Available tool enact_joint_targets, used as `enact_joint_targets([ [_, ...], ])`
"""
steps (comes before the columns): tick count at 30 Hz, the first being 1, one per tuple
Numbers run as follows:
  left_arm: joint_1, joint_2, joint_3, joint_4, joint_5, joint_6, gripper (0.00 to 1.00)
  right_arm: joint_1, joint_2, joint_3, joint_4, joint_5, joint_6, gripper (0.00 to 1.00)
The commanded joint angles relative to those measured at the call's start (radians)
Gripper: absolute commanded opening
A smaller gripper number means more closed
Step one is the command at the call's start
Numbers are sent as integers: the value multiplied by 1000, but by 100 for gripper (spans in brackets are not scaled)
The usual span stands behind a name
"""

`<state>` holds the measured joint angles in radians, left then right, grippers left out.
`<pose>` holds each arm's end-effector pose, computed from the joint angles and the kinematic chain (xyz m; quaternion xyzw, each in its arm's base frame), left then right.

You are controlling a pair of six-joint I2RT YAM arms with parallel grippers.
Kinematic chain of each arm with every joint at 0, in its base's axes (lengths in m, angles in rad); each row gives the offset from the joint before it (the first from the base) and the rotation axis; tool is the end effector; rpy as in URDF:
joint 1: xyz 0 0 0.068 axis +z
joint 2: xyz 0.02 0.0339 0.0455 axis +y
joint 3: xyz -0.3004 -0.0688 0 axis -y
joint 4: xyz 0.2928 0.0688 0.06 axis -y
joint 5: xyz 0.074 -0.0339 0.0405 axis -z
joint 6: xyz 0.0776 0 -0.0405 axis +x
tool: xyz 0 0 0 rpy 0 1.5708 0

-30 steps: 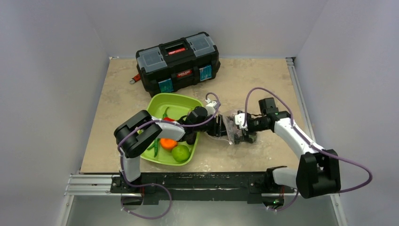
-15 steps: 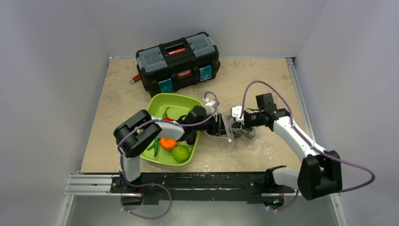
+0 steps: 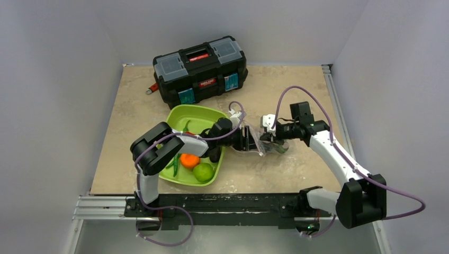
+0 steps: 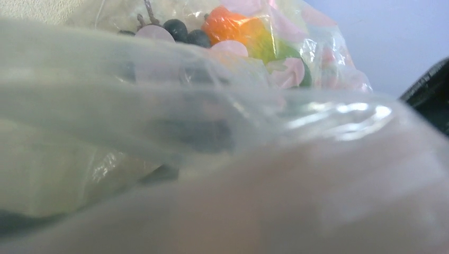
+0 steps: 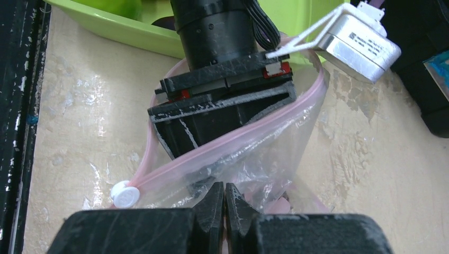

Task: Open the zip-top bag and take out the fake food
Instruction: Pick up the fake fruit from the zipper food storage bag.

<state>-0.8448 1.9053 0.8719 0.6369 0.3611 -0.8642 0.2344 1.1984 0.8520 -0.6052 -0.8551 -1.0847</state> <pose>0.2817 -0.3587 0.1198 0.0915 0.8199 -0.5092 0.2451 0.2577 0.1218 0.2486 -0.6309 0.6075 0.2454 0.4155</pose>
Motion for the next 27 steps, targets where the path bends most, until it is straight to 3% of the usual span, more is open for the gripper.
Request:
enact_joint_targets([
  [1,-6,43,102,-88,8,-56,53,3,-4,-2,-6,-36,-10,0],
  [5,-22,79,222,-295,-31,-59,51,2,-6,-2,-52,-33,-54,2],
  [7,-26,95,242,-323,-43,-67,50,3,-10,-6,-57,-21,-58,6],
  [10,-27,102,246,-307,-50,-86,44,2,-13,-9,-64,-5,-58,12],
  [14,-25,101,247,-303,-60,-81,35,-2,-24,45,-90,25,-22,33],
  [17,-22,102,243,-299,-62,-73,28,-37,-29,105,-153,48,-13,38],
  [22,-14,85,192,-183,-47,-96,28,-46,-14,80,-287,130,-138,53],
  [24,-11,76,176,-148,-39,-103,28,-37,-14,38,-257,149,-140,57],
  [27,-6,65,150,-97,-25,-111,29,-36,-9,-4,-138,210,-70,56],
])
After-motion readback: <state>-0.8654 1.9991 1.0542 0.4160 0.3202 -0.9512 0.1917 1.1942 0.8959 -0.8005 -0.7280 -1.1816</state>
